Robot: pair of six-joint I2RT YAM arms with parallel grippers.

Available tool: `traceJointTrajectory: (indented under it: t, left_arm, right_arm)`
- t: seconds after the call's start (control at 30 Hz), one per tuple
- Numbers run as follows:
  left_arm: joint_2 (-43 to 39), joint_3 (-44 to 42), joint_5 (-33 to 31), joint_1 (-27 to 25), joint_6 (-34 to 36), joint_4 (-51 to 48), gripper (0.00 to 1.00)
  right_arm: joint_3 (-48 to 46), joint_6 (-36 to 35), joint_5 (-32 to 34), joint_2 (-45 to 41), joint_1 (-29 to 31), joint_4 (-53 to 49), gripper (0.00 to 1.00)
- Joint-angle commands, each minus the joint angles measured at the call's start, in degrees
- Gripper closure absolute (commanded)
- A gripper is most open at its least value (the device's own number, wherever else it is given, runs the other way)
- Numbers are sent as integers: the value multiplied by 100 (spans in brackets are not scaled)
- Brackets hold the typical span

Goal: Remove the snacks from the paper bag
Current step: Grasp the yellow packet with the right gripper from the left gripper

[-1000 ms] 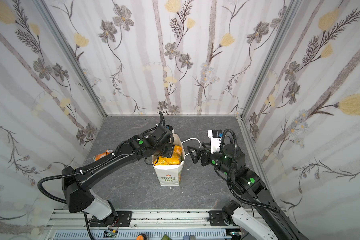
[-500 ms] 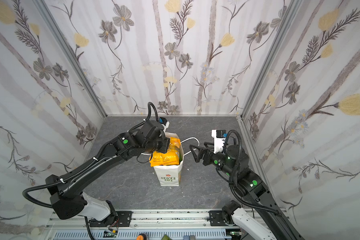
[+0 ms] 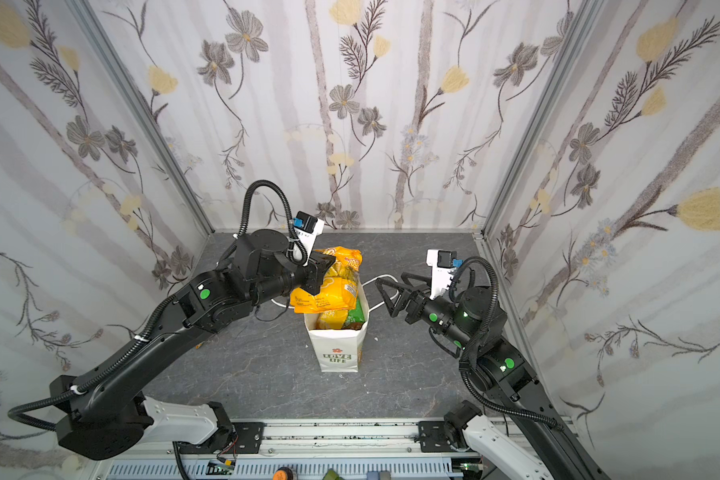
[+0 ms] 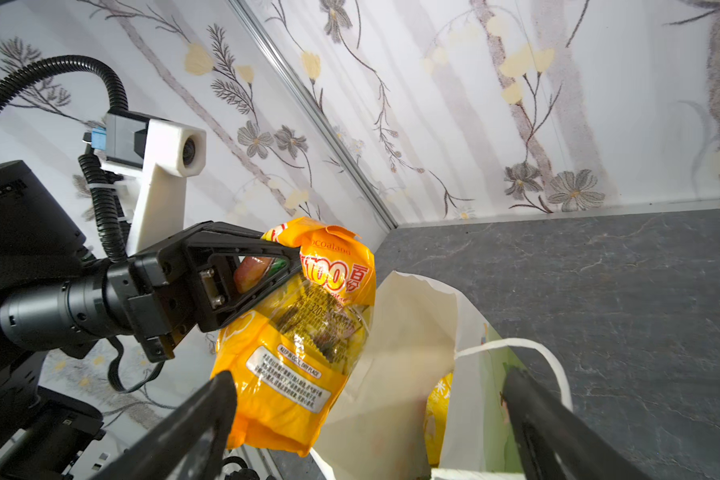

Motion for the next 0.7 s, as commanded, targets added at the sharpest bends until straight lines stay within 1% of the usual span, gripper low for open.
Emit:
traceJointTrajectory:
  t: [0.0,0.2,0.33,0.67]
  left_arm:
    - [-123,-66,71,-11,311,1332,100]
    - [-136,-182,179,-102,556,2073,100]
    - [-86,-257,118,-215,831,2463,100]
    - [121,-64,-146,-521,1251,2655,100]
  right_arm:
    - [87,269,-528,186,11,743,1]
    - [140,569,-914,496,117,1235,1]
    - [190,799,-1209,752,263,1674,1]
    - [357,929,-1266,1260,530,2001,2]
